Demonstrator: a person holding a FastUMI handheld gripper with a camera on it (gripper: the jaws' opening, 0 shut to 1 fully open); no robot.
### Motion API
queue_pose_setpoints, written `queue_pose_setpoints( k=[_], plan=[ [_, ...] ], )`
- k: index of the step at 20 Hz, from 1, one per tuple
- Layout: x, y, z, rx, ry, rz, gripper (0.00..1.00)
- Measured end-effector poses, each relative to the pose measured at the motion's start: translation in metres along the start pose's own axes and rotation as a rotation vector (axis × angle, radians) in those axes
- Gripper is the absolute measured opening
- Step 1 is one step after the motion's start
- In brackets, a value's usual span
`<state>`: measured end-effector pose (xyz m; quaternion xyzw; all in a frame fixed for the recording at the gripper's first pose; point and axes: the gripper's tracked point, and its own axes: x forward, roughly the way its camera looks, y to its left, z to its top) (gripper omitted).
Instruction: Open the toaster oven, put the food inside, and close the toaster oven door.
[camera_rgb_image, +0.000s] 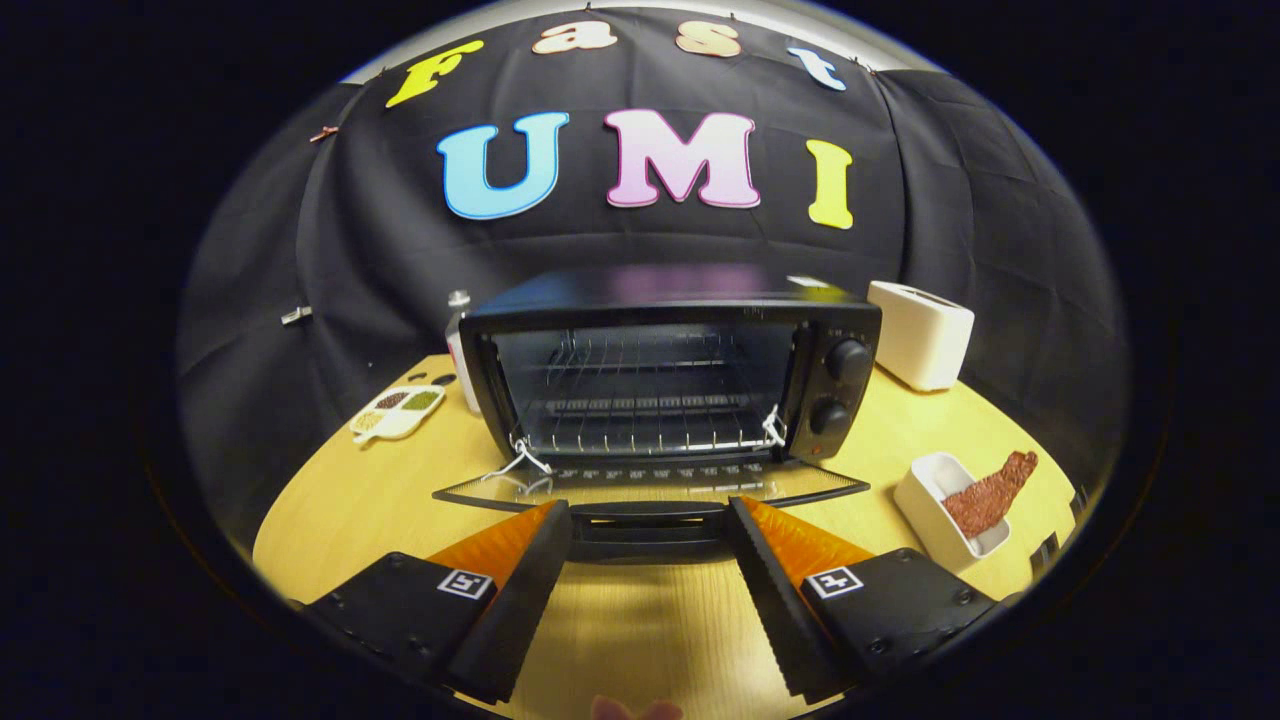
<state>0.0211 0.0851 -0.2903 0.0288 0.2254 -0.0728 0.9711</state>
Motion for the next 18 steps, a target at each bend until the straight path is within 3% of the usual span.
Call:
queue_pose_setpoints(
  k=[4,8,18],
  plan=[
    [0.001,0.003,-0.041,0.022,0.108,0.010,1.00],
    [-0.010,-0.004,-0.045,0.005,0.127,0.003,1.00],
    [-0.047,-0.063,0.019,-0.040,0.041,-0.060,1.00]
  ],
)
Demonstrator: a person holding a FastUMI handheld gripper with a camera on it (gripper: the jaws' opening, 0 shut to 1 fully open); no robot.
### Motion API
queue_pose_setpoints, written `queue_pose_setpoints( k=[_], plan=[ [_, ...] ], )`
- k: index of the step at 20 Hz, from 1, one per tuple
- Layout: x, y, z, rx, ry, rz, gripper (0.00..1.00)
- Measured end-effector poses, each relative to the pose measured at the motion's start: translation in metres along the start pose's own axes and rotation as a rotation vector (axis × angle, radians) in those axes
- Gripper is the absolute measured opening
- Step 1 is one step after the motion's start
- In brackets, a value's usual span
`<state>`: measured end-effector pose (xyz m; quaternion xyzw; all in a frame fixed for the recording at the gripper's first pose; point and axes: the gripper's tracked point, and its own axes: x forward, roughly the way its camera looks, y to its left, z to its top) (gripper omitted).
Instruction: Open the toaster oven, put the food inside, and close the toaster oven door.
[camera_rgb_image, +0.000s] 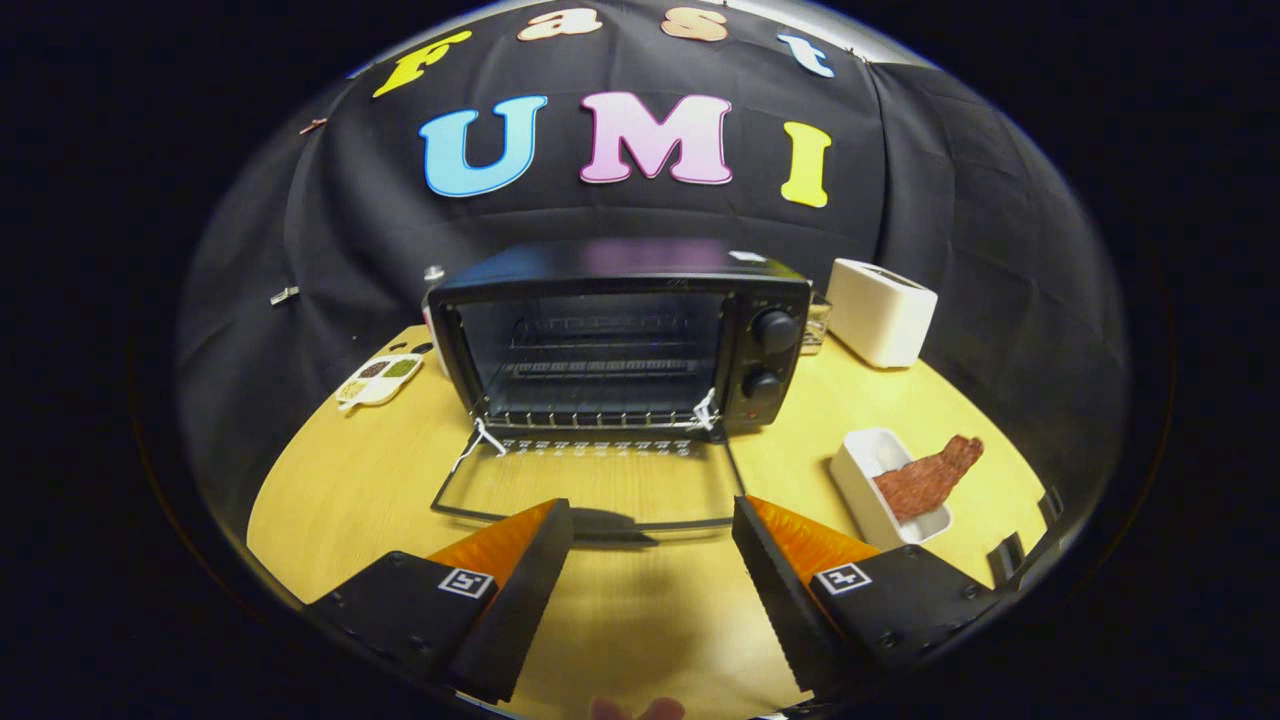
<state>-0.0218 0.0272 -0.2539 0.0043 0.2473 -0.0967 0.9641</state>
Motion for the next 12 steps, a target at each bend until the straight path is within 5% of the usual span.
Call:
queue_pose_setpoints(
  k=[12],
  plan=[
    [-0.024,-0.132,0.024,0.052,0.117,-0.024,1.00]
  ],
)
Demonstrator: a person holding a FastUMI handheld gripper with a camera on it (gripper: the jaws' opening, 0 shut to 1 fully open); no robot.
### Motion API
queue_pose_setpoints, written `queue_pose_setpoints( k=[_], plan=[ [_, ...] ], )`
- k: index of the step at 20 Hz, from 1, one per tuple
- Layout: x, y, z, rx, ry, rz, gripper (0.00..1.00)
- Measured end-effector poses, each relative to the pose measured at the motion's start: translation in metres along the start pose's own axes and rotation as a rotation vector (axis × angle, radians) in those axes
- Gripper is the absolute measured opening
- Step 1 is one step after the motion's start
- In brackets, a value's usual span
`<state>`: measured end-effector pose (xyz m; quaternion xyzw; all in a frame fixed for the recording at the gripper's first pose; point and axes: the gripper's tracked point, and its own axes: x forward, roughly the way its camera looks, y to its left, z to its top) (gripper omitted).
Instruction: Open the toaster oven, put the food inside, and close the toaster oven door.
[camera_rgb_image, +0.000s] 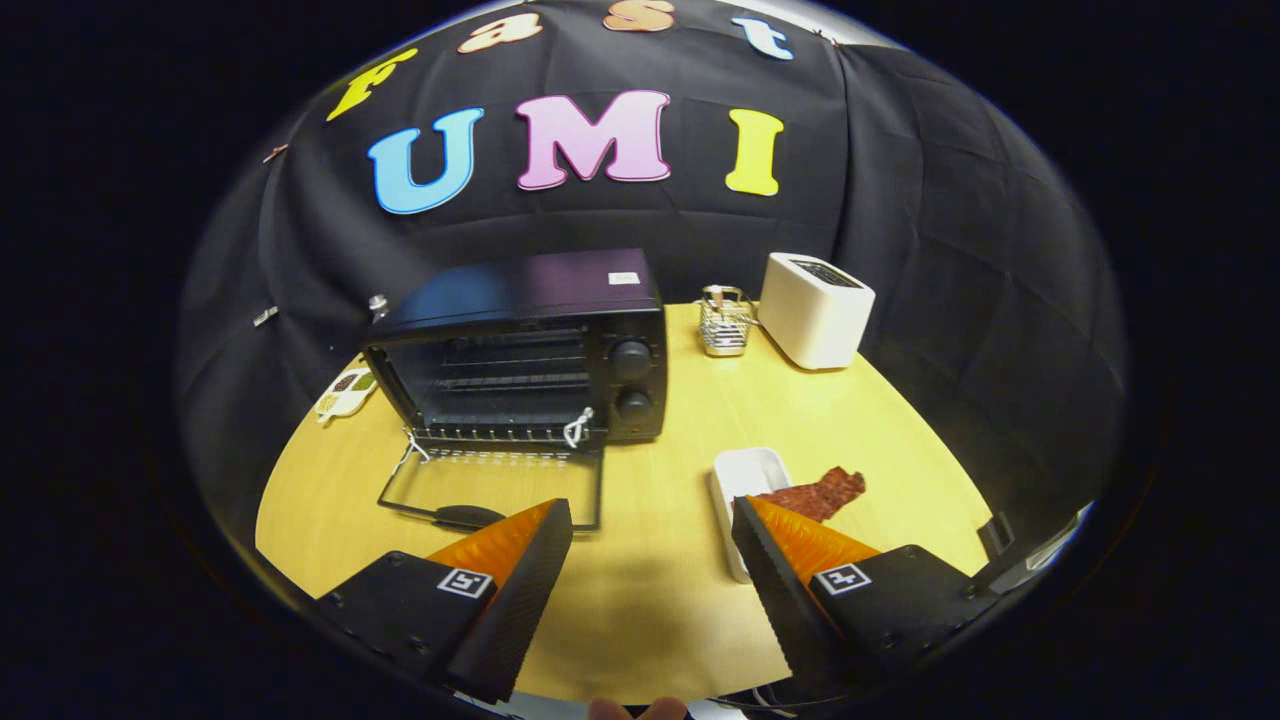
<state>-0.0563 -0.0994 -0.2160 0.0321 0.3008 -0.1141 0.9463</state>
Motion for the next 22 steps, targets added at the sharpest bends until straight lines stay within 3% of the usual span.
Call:
queue_pose_setpoints(
  k=[8,12,19,22],
  plan=[
    [0.007,-0.104,-0.003,0.139,0.133,0.050,1.00],
    [0.020,-0.145,-0.011,0.242,0.191,0.122,0.99],
    [0.078,-0.140,-0.033,0.335,0.351,0.347,0.99],
    [0.097,-0.135,-0.044,0.335,0.416,0.398,0.97]
  ],
)
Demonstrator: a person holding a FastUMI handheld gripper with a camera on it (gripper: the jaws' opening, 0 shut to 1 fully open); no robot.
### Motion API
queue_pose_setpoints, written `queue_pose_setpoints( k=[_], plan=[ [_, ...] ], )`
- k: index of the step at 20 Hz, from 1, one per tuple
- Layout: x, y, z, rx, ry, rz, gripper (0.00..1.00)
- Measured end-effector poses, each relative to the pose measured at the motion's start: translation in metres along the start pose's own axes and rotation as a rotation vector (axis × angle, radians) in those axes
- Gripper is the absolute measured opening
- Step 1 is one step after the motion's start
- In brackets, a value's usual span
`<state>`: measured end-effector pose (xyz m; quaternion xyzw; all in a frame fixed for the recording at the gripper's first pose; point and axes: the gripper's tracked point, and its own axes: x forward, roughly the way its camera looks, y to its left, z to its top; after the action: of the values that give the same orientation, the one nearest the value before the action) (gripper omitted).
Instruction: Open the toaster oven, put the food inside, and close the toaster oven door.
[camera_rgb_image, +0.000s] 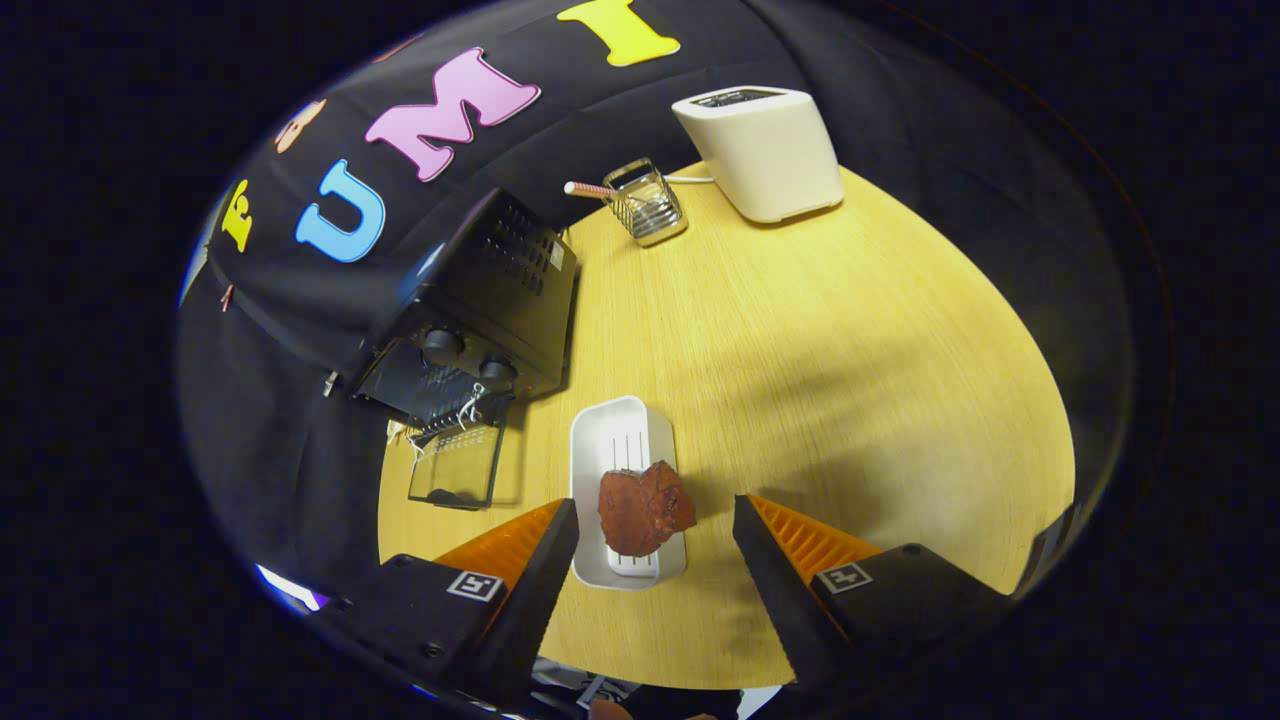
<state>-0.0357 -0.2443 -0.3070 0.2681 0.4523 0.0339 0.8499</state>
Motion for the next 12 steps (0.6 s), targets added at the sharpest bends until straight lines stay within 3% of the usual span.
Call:
queue_pose_setpoints(
  k=[2,6,9,12],
  plan=[
    [0.007,0.003,0.005,0.023,0.008,0.040,0.90],
    [0.021,-0.004,0.003,0.048,0.074,0.039,0.72],
    [0.024,0.001,-0.008,0.037,0.156,0.067,0.35],
    [0.022,0.011,-0.001,0.053,0.151,0.104,0.25]
  ],
)
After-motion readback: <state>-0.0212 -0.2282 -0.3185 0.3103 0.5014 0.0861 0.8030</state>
